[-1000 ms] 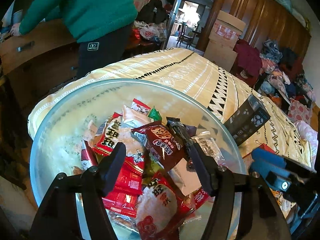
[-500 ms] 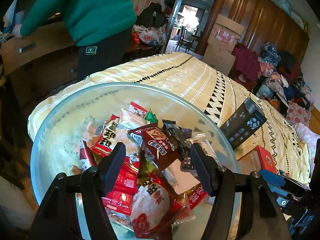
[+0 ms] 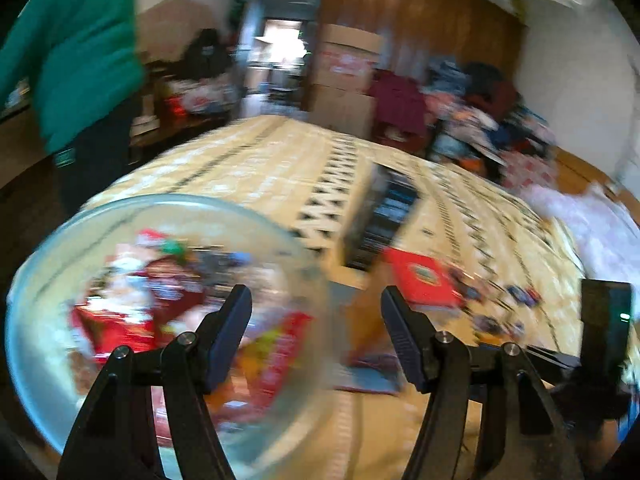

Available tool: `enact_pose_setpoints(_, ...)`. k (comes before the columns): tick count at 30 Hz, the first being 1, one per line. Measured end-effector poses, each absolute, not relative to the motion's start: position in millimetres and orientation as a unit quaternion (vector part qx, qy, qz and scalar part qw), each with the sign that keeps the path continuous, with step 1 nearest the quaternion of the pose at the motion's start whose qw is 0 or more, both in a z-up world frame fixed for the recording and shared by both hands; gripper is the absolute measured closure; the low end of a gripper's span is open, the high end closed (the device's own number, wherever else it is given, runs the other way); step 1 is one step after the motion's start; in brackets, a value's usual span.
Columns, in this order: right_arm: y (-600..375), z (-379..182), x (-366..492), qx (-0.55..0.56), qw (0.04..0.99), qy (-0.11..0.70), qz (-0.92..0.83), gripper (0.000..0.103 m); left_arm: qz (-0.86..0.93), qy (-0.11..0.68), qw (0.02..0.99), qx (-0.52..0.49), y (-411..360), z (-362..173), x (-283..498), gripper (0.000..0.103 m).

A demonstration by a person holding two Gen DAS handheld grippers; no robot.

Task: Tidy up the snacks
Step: 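Move both empty tools back over the snacks on the bed, then grasp the green Wafer bar with the right tool and lift it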

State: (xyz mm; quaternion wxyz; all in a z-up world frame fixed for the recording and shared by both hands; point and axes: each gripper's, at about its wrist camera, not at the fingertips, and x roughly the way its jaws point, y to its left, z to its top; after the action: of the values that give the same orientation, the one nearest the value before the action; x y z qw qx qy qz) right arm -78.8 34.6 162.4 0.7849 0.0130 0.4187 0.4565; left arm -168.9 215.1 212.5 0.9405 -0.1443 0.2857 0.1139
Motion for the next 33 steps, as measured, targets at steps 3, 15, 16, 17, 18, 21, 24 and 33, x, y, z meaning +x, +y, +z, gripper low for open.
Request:
enact_pose_setpoints(3,-4.9,141.7,-79.3,0.022,0.797,0.435,0.419,0.021,0.050,0.307,0.942,-0.123,172.8,203.0,-153.4,0.035)
enact_pose_setpoints(15,-78.8,97.9,-16.7,0.042,0.811,0.456,0.365,0.022,-0.053,0.407,0.906,-0.108,74.9,141.4,-99.1,0.035)
enact_pose_setpoints(16,-74.1,95.1,-1.7,0.034,0.811,0.455,0.367,0.023,-0.051,0.411,0.904,-0.110,75.2,137.7,-98.2,0.035)
enact_pose_setpoints(17,-64.9,93.3,17.9,0.026,0.810,0.455,0.370,0.023,-0.050,0.416,0.901,-0.110,74.5,134.5,-95.2,0.035)
enact_pose_setpoints(18,-55.4,90.9,33.0,0.017,0.808,0.453,0.376,0.024,-0.048,0.419,0.900,-0.108,77.1,131.6,-97.1,0.035)
enact_pose_setpoints(21,-20.5,81.4,79.9,-0.026,0.804,0.453,0.385,0.026,-0.041,0.428,0.897,-0.102,76.6,127.2,-91.6,0.035)
enact_pose_setpoints(24,13.0,63.4,114.4,-0.070,0.795,0.466,0.383,0.027,-0.038,0.435,0.894,-0.100,78.5,122.7,-89.9,0.035)
enact_pose_setpoints(33,28.8,24.4,134.4,-0.106,0.787,0.490,0.360,0.066,-0.045,0.457,0.883,-0.095,72.7,110.6,-80.2,0.035)
